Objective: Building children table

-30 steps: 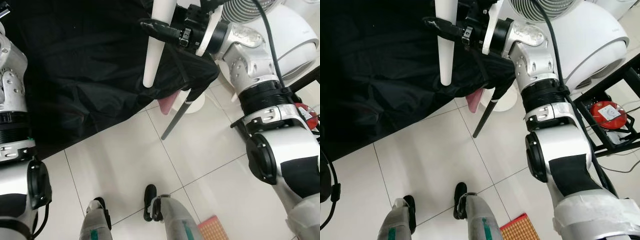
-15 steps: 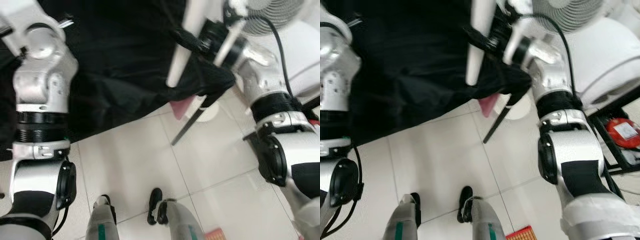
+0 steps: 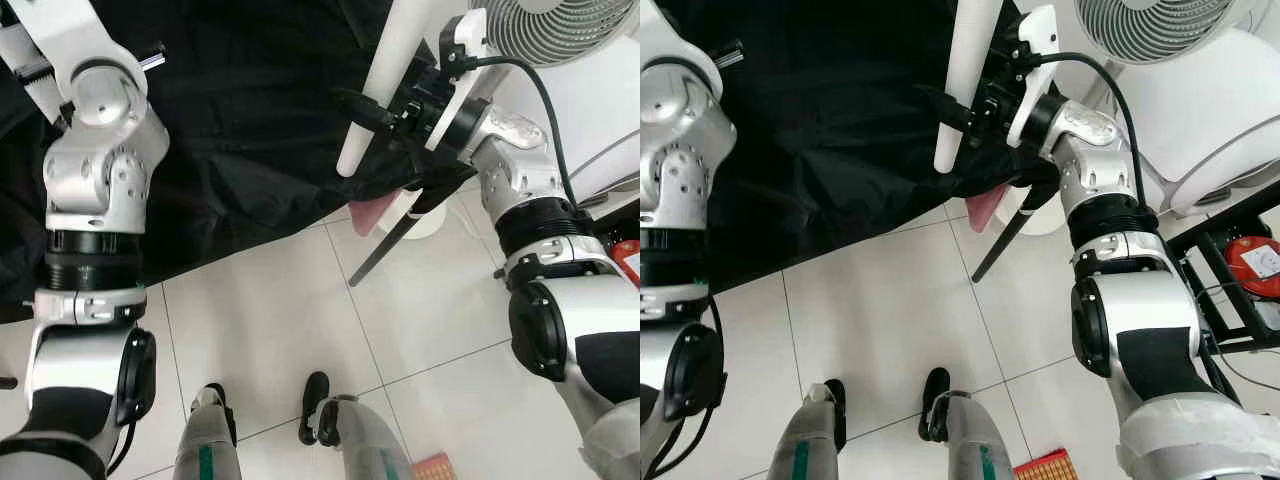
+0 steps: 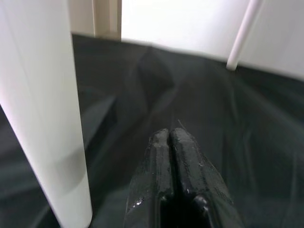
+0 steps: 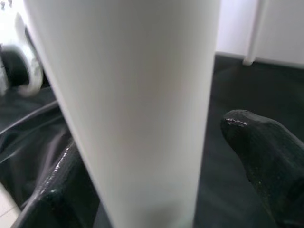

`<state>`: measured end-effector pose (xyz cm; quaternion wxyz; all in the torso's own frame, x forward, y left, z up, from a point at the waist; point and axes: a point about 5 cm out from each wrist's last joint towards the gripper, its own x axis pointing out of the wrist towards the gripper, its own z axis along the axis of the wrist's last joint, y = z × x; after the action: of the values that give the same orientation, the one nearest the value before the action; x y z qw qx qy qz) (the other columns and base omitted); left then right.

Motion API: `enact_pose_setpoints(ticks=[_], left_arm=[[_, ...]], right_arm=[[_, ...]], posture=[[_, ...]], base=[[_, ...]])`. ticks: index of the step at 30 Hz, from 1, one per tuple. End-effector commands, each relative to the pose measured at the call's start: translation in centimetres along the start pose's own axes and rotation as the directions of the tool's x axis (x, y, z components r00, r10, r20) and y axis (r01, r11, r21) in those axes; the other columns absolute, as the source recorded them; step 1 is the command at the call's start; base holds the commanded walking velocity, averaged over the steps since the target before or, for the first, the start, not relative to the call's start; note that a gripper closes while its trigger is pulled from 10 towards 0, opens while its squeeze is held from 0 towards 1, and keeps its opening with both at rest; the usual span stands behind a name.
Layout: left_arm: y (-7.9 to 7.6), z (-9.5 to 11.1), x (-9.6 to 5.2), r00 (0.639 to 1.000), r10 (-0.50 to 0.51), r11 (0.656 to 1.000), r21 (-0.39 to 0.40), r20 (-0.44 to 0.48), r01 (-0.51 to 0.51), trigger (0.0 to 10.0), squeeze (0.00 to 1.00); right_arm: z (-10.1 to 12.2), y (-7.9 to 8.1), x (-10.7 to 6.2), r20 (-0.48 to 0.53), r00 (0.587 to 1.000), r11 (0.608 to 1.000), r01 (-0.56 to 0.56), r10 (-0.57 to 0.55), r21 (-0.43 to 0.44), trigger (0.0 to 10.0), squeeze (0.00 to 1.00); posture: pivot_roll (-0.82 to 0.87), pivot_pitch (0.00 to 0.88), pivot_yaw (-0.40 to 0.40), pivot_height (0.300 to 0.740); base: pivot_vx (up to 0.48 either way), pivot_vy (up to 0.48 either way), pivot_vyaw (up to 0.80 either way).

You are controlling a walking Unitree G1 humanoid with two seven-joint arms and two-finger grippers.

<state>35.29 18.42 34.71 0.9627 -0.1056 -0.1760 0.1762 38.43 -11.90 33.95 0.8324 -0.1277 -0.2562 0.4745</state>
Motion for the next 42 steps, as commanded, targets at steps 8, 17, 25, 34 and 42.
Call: enact_pose_setpoints(ticks=[8, 17, 25, 34, 42], left_arm=[[-1.0, -1.8, -1.5, 0.967, -0.246, 0.969, -0.003, -0.067, 0.246, 10.0, 0.00], [-1.6, -2.5, -2.5, 0.943, -0.324, 0.946, -0.003, -0.082, 0.325, 10.0, 0.00], [-1.9, -2.8, -4.0, 0.904, -0.418, 0.908, -0.007, -0.092, 0.420, 10.0, 0.00], [-2.0, -3.3, -4.5, 0.900, -0.422, 0.906, -0.019, -0.109, 0.423, 10.0, 0.00], [-1.9, -3.6, -5.1, 0.889, -0.442, 0.896, -0.017, -0.121, 0.443, 10.0, 0.00]], right_arm=[[-0.8, 1.2, -3.2, 0.052, 0.975, 0.976, 0.216, -0.215, -0.007, 10.0, 0.00], [-1.2, 2.8, -5.2, 0.064, 0.936, 0.938, 0.345, -0.346, 0.033, 10.0, 0.00], [-1.8, 5.9, -7.0, 0.031, 0.891, 0.889, 0.448, -0.452, 0.089, 10.0, 0.00], [-1.6, 6.6, -7.2, 0.009, 0.885, 0.880, 0.463, -0.466, 0.103, 10.0, 0.00], [-1.3, 7.0, -7.6, -0.015, 0.873, 0.868, 0.485, -0.487, 0.105, 10.0, 0.00]], posture=[[0.14, 0.302, -0.093, 0.740], [0.15, 0.286, -0.077, 0.740], [0.15, 0.272, -0.064, 0.740], [0.15, 0.265, -0.067, 0.740], [0.14, 0.258, -0.069, 0.740]], base=[[0.000, 0.000, 0.00], [0.000, 0.000, 0.00], [0.000, 0.000, 0.00], [0.000, 0.000, 0.00], [0.000, 0.000, 0.00]])
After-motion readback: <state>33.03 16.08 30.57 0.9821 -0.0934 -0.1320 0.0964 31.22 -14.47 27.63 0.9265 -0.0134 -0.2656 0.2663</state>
